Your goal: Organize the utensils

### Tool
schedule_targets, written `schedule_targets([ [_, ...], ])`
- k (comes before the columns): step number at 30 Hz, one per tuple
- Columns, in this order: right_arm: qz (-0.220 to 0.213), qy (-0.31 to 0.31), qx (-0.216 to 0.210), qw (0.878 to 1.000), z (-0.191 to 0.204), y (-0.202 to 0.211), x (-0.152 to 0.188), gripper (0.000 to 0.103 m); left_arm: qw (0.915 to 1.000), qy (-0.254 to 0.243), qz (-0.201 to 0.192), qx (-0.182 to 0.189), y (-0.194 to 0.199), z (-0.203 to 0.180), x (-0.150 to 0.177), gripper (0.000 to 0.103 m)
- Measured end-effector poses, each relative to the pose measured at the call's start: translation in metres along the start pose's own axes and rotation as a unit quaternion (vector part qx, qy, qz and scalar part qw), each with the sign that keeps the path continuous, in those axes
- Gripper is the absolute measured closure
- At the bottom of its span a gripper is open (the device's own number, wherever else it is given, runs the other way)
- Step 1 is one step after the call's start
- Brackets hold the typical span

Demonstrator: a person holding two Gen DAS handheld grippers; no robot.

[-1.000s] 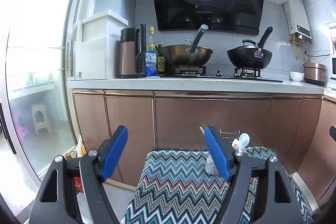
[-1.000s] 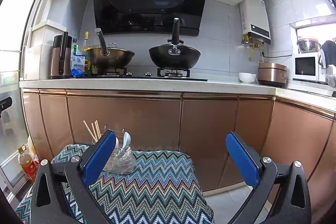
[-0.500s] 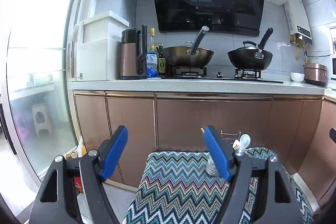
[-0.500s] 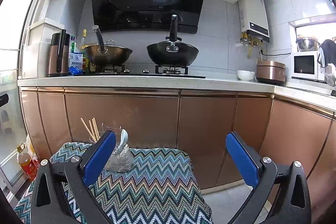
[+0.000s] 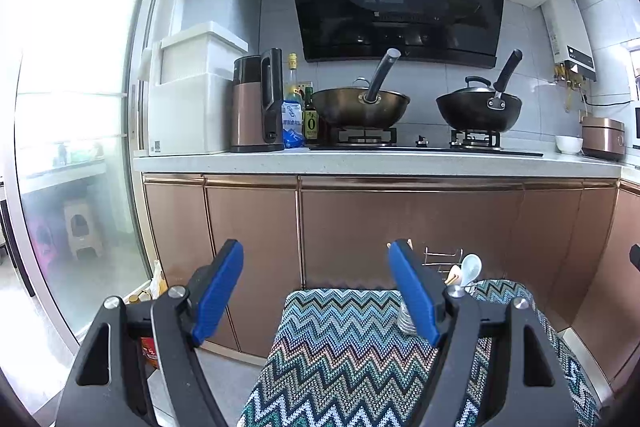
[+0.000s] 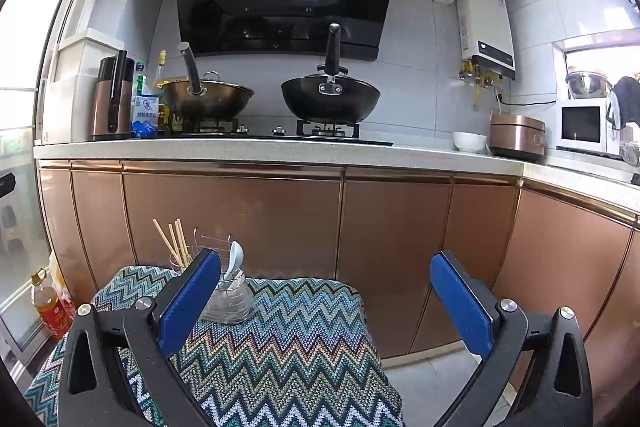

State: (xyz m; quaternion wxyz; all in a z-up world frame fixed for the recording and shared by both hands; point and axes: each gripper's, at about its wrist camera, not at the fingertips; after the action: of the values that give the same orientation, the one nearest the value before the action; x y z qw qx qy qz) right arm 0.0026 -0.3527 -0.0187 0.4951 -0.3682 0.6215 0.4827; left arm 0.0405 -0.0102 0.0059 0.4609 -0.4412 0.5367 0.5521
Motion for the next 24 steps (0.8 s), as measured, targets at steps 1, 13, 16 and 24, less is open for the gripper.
schedule_targets([
  [1,0.000,0.000,0.000,1.000,0.0000,0.0000,0.0000,0.000,1.0000,0.000,0.000,0.000,0.0001,0.0000,0.0000,0.029],
  [13,0.003,0.003,0.000,1.000,0.0020,-0.0006,0.0006,0.000,1.0000,0.001,-0.003,0.001,0.0007,0.0021,-0.0018,0.029],
  [16,0.003,0.005,0.000,1.000,0.0029,-0.0006,0.0008,0.000,1.0000,0.001,-0.002,-0.001,0.0006,0.0021,-0.0018,0.029],
  [24,0.006,0.006,-0.001,1.000,0.0040,-0.0010,0.0013,0.000,0.9999,-0.007,0.010,-0.011,-0.0036,0.0027,-0.0004,0.029],
])
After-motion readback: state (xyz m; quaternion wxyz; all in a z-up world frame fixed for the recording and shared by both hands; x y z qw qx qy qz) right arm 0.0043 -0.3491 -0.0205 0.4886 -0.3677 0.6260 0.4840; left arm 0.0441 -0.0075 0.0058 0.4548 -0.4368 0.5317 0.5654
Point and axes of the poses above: each gripper's, at about its wrist camera, not at the fingertips, and y roughly against the way its jaws point, z to its left, x to its underside, and after that the axes turned 2 degrees about -z, right-handed
